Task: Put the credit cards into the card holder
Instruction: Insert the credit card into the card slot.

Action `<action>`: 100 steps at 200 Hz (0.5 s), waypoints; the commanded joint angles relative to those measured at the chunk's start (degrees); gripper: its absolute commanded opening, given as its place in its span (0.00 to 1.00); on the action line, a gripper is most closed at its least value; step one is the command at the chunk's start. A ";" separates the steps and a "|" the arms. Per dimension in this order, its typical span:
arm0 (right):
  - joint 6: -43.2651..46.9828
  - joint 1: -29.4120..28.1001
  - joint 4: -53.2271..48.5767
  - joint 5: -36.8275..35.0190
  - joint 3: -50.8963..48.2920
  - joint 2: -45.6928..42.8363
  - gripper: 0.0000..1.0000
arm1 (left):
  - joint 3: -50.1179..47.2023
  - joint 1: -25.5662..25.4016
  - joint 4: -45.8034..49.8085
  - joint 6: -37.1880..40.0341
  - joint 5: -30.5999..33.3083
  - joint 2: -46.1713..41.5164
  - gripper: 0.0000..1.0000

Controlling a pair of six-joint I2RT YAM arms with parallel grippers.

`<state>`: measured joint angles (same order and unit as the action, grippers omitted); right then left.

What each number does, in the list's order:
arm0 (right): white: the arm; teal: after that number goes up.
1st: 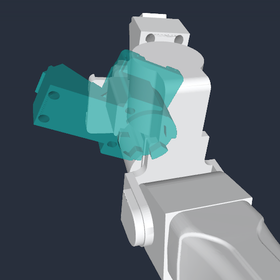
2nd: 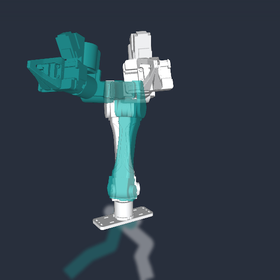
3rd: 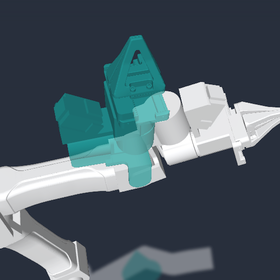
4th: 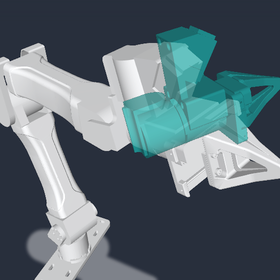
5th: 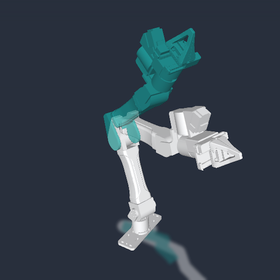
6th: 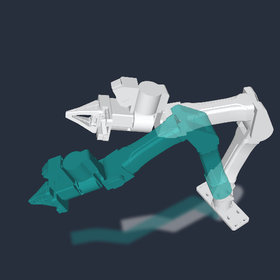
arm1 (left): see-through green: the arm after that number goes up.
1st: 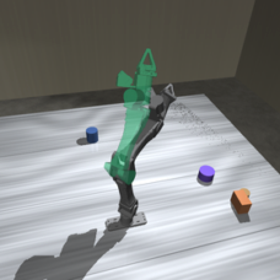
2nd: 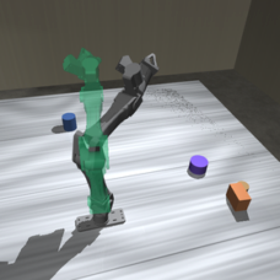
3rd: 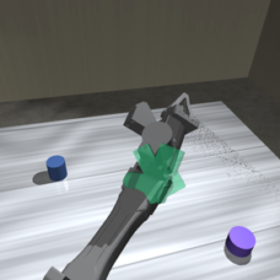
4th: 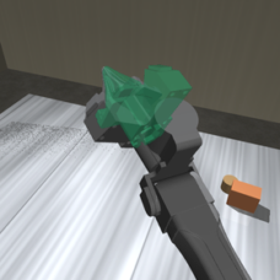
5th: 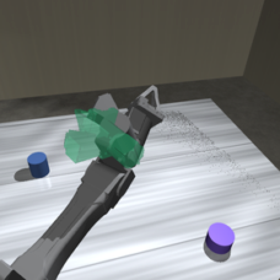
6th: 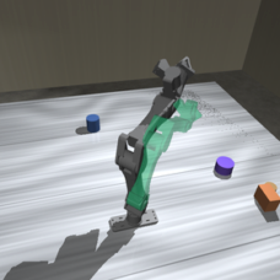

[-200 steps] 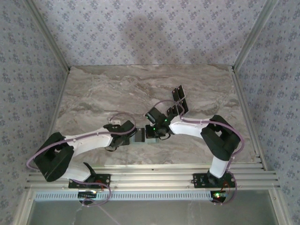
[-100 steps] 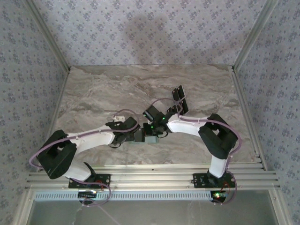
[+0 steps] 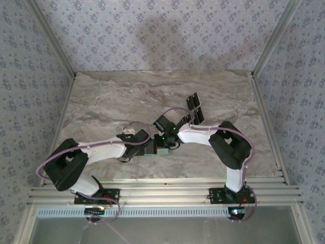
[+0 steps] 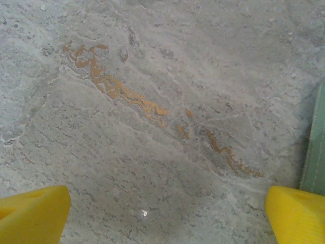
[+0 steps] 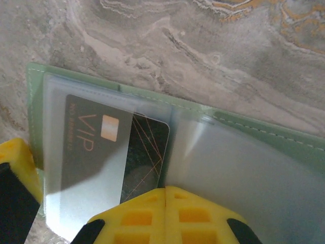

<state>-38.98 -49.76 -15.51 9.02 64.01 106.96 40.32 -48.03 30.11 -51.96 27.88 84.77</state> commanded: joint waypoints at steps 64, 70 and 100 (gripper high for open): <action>-0.84 -1.44 0.08 1.69 3.83 3.38 0.01 | -1.56 -0.68 -0.66 -0.77 0.47 2.02 0.99; -0.83 -1.56 0.07 1.77 3.84 3.59 0.01 | -1.58 -0.77 -0.74 -0.77 0.47 2.03 0.99; -1.09 -2.14 0.38 2.65 5.85 4.63 0.01 | -1.66 -0.97 -0.93 -0.95 0.36 2.20 0.99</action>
<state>-39.22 -50.65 -15.70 9.82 67.07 109.30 40.16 -48.51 29.58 -52.21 28.38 85.19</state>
